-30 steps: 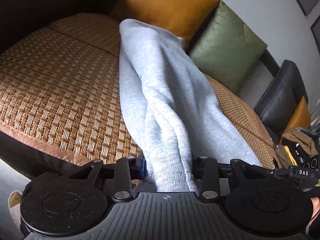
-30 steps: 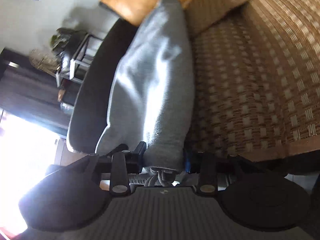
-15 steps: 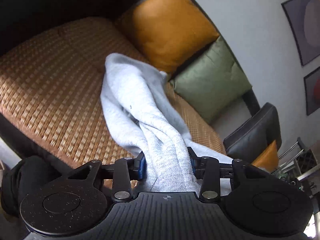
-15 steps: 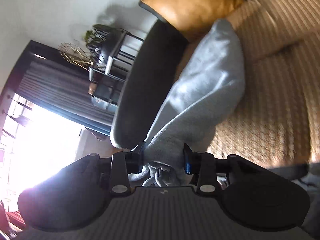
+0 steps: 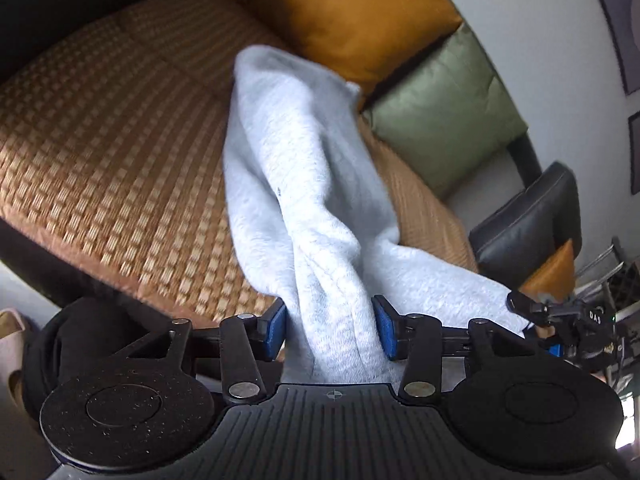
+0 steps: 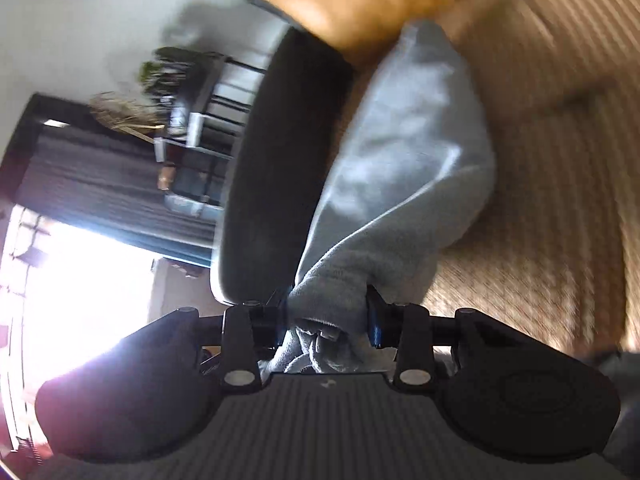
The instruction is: Fold clothes
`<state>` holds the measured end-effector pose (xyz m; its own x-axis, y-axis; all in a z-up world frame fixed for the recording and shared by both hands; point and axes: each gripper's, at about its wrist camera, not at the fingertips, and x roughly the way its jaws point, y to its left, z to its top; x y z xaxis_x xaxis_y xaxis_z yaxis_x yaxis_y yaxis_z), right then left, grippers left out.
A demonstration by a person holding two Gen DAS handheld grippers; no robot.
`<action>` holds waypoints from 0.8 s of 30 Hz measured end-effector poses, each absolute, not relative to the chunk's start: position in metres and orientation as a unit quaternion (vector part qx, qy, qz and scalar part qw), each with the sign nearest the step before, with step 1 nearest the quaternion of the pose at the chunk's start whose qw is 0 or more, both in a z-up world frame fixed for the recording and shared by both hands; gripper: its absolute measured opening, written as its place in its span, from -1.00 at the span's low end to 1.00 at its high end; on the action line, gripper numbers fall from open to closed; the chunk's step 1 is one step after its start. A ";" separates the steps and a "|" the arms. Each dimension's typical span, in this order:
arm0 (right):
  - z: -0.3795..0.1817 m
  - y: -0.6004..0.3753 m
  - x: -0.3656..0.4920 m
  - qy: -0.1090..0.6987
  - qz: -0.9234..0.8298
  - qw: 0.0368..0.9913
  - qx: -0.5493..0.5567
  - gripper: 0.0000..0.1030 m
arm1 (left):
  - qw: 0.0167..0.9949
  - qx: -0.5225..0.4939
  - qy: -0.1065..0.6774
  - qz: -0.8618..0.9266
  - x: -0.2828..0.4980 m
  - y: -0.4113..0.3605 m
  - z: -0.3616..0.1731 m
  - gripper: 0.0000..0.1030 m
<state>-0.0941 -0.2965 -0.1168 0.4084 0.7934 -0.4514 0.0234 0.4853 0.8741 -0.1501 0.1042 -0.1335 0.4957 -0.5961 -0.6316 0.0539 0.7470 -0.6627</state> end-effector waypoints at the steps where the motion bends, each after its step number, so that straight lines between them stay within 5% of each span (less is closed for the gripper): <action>1: -0.131 -0.299 -0.101 0.483 0.255 0.721 0.427 -0.19 | 0.825 -0.273 0.454 -0.196 -0.154 0.108 -0.134 0.14; 8: -0.169 -0.315 -0.129 0.495 0.212 0.743 0.398 -0.23 | 0.873 -0.187 0.380 -0.243 -0.116 0.093 -0.082 0.27; 14: -0.104 -0.356 -0.093 0.428 0.177 0.830 0.311 -0.26 | 0.894 -0.099 0.309 -0.309 -0.059 0.047 -0.032 0.29; 18: -0.089 -0.398 -0.055 0.396 0.092 0.874 0.267 -0.22 | 0.895 -0.014 0.316 -0.316 -0.028 -0.010 -0.048 0.30; 24: -0.110 -0.441 -0.084 0.302 -0.010 0.911 0.282 0.33 | 0.890 0.020 0.331 -0.313 -0.006 -0.049 -0.077 0.29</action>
